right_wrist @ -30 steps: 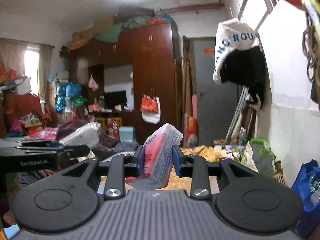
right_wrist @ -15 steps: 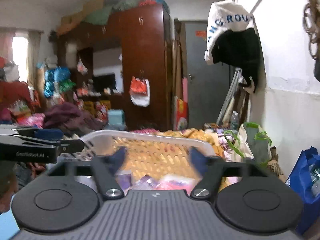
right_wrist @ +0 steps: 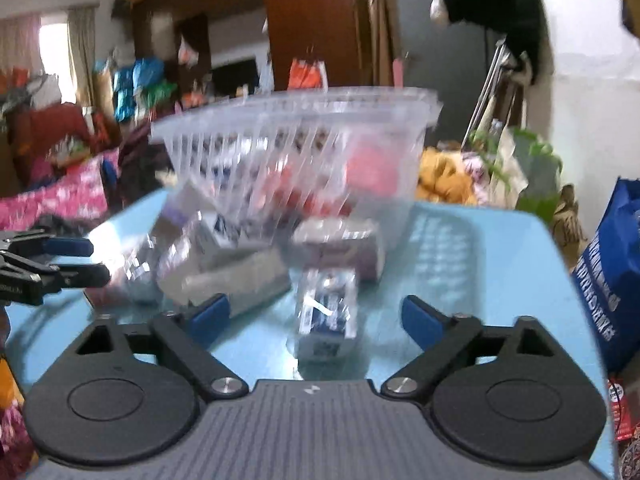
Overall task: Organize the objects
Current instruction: 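Grasp the red wrapped box with the left gripper while the right grasps a white-and-blue box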
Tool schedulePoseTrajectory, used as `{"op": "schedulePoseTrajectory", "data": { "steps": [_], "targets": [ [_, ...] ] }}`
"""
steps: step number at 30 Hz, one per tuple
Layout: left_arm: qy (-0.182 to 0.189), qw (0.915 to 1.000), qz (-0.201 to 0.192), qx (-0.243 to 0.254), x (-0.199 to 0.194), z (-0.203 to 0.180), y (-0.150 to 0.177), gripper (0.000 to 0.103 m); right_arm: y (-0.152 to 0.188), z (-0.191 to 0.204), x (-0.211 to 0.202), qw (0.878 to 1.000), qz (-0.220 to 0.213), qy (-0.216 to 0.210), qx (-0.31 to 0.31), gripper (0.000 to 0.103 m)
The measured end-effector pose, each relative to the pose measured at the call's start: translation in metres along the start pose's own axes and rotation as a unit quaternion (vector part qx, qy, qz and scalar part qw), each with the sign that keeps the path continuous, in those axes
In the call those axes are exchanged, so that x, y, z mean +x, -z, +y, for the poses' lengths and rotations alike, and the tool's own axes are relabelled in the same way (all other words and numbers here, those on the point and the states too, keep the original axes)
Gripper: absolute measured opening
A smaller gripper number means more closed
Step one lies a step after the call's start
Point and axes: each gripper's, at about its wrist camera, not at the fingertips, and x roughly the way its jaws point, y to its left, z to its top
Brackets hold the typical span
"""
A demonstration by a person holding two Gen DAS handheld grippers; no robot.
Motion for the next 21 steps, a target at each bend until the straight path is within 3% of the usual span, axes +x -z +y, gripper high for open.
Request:
{"op": "schedulePoseTrajectory", "data": {
  "steps": [4,6,9,14,21],
  "targets": [
    [0.001,0.9999,0.011,0.009,0.0,-0.002,-0.001,0.089,0.001,0.0,0.012,1.0,0.029,0.002,-0.003,0.058],
    [0.004,0.9997,0.024,0.008,0.006,-0.002,-0.003,0.089,0.004,-0.004,0.007,1.0,0.021,0.006,-0.003,0.044],
    [-0.003,0.9994,0.025,0.026,0.007,-0.009,0.0,0.077,0.008,-0.005,0.001,1.0,0.002,0.007,0.004,0.044],
    [-0.008,0.998,-0.051,0.035,-0.017,-0.013,0.011,0.077,0.01,-0.006,-0.012,0.998,-0.054,0.013,0.007,0.044],
    [0.01,0.9896,-0.142,0.019,-0.036,-0.009,0.019,0.077,0.008,-0.009,-0.02,0.995,-0.094,0.021,0.017,0.044]
  ]
}}
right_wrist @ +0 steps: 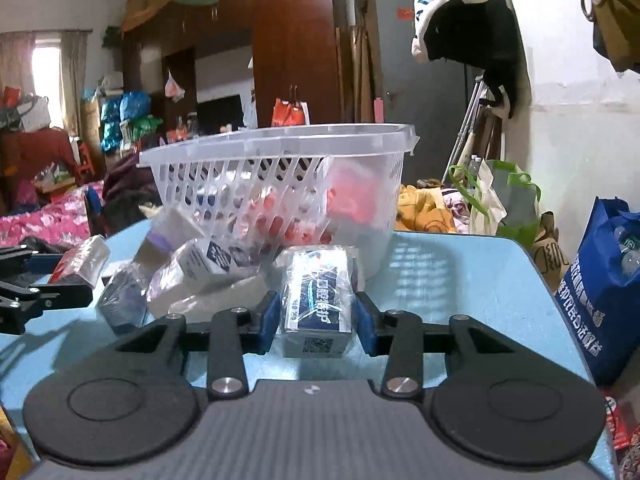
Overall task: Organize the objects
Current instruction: 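Grasp the red wrapped box with the left gripper while the right grasps a white-and-blue box, then lift both boxes over the white basket and open both grippers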
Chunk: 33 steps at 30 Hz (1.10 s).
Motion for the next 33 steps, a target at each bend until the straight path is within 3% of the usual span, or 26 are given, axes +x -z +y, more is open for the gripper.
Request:
{"op": "schedulePoseTrajectory", "data": {
  "steps": [20,24,28,33],
  "targets": [
    [0.008,0.9977,-0.062,-0.027,-0.014,0.007,-0.001,0.077,0.005,0.008,-0.025,0.995,-0.098,0.005,-0.017,0.044],
    [0.024,0.9948,-0.096,-0.022,-0.023,0.003,-0.044,0.077,-0.014,0.017,-0.031,0.994,-0.108,-0.025,-0.014,0.044],
    [0.026,0.9938,-0.104,-0.029,0.002,0.006,-0.11,0.077,-0.072,0.038,-0.017,0.992,-0.119,-0.006,-0.047,0.044],
    [-0.001,0.9984,-0.024,-0.052,0.085,0.017,-0.163,0.077,-0.136,0.03,0.042,0.996,-0.088,-0.013,-0.03,0.044]
  ]
}}
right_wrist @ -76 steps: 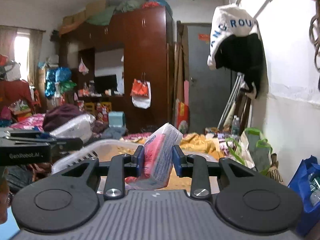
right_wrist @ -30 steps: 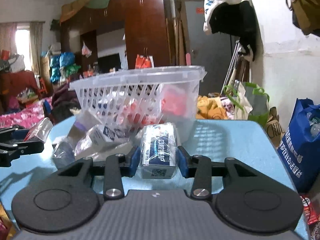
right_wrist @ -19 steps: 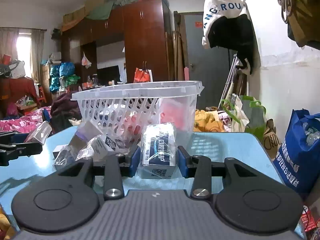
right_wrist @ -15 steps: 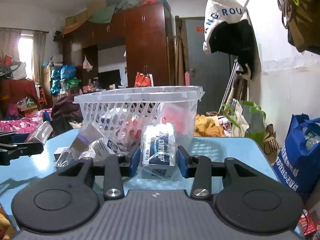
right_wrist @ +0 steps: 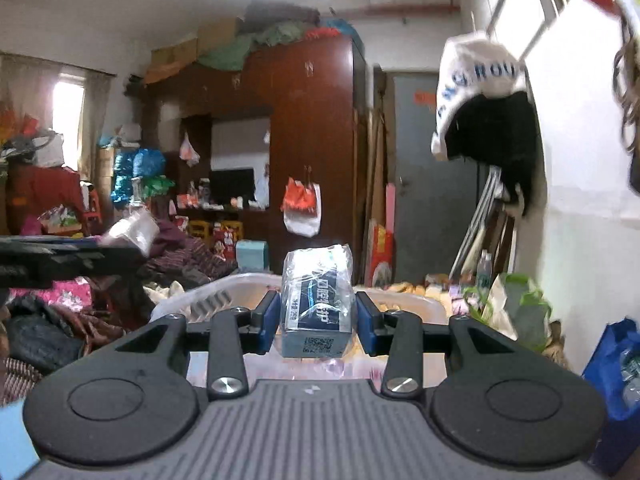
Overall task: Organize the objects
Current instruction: 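Lift both boxes over the white basket and open both grippers, then grasp a bagged blue box with the left gripper while the right grasps a clear-wrapped box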
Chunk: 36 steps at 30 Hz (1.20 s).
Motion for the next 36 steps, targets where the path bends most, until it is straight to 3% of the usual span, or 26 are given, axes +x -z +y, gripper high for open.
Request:
{"op": "schedulePoseTrajectory", "data": {
  "steps": [4,6,7,10,12,14,18,21,24,30,32,33,34,36],
  "targets": [
    [0.001,0.9979,0.06,-0.026,0.048,0.012,0.003,0.082,0.001,-0.001,0.033,0.999,0.02,0.014,-0.02,0.048],
    [-0.003,0.9949,0.095,-0.036,0.064,0.015,0.009,0.086,0.006,-0.003,0.04,0.999,0.035,0.017,-0.024,0.096],
    [-0.006,0.9946,0.099,-0.029,0.065,0.015,0.012,0.086,0.01,-0.004,0.038,0.999,0.03,0.026,-0.024,0.103],
    [-0.007,0.9973,0.074,0.004,0.038,0.01,0.022,0.093,0.016,-0.01,0.009,1.0,-0.001,0.0,-0.003,0.103],
    [0.018,0.999,0.04,0.001,0.005,0.01,0.03,0.103,0.022,-0.017,-0.02,0.999,-0.025,-0.017,0.015,0.103],
    [0.03,0.9992,0.026,-0.007,-0.021,0.013,0.042,0.103,0.034,-0.021,-0.043,0.999,-0.029,-0.014,0.022,0.103],
    [0.034,0.998,0.049,-0.02,-0.053,0.013,0.085,0.103,0.07,-0.032,-0.049,0.999,0.038,0.015,0.018,0.103],
    [0.032,0.997,0.07,-0.006,-0.059,0.009,0.111,0.103,0.089,-0.039,-0.023,0.992,0.119,0.026,0.032,0.103],
    [0.044,0.9956,0.083,-0.006,-0.055,0.012,0.118,0.103,0.098,-0.04,0.001,0.986,0.159,0.016,0.05,0.097],
    [0.033,0.9932,0.111,-0.007,-0.044,0.015,0.13,0.102,0.099,-0.02,0.023,0.983,0.179,0.013,0.041,0.094],
    [0.032,0.9924,0.118,-0.008,-0.041,0.014,0.132,0.101,0.107,-0.016,0.023,0.982,0.188,0.013,0.031,0.085],
    [0.031,0.9919,0.123,-0.005,-0.039,0.012,0.133,0.101,0.108,-0.017,0.019,0.982,0.184,0.011,0.037,0.072],
    [0.03,0.9912,0.129,0.0,-0.038,0.01,0.134,0.101,0.109,-0.021,0.014,0.983,0.181,0.013,0.041,0.066],
    [0.026,0.9894,0.142,0.012,-0.034,0.003,0.136,0.101,0.11,-0.024,0.003,0.985,0.167,0.028,0.038,0.067]
  ]
}}
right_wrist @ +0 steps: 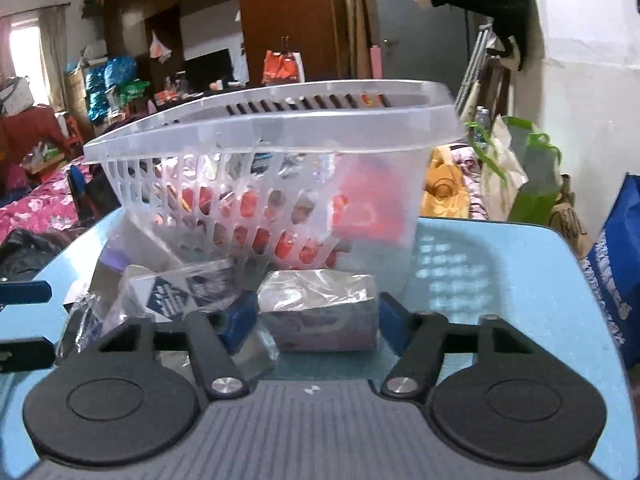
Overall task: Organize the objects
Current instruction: 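Grasp a bagged blue box with the left gripper while the right grasps a clear-wrapped box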
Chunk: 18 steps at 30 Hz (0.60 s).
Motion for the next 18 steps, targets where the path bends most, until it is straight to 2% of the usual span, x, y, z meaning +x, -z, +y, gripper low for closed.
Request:
{"op": "schedulePoseTrajectory", "data": {
  "steps": [4,5,6,9,18],
  "targets": [
    [-0.013,0.9996,0.021,0.01,0.011,-0.011,-0.001,0.099,0.007,-0.011,-0.014,1.0,-0.022,-0.004,0.015,0.067],
    [-0.016,0.9994,0.03,0.009,0.014,-0.012,-0.001,0.092,0.009,-0.012,-0.016,0.999,-0.029,-0.001,0.015,0.067],
    [-0.02,0.9991,0.036,0.01,0.016,-0.013,-0.001,0.078,0.011,-0.016,-0.021,0.999,-0.034,-0.005,0.023,0.067],
    [-0.021,0.9989,0.038,0.019,0.013,-0.014,0.002,0.06,0.013,-0.018,-0.028,0.998,-0.043,-0.019,0.031,0.067],
    [-0.031,0.9984,0.039,0.027,0.008,-0.018,0.005,0.056,0.019,-0.011,-0.044,0.997,-0.068,-0.031,0.031,0.067]
  ]
}}
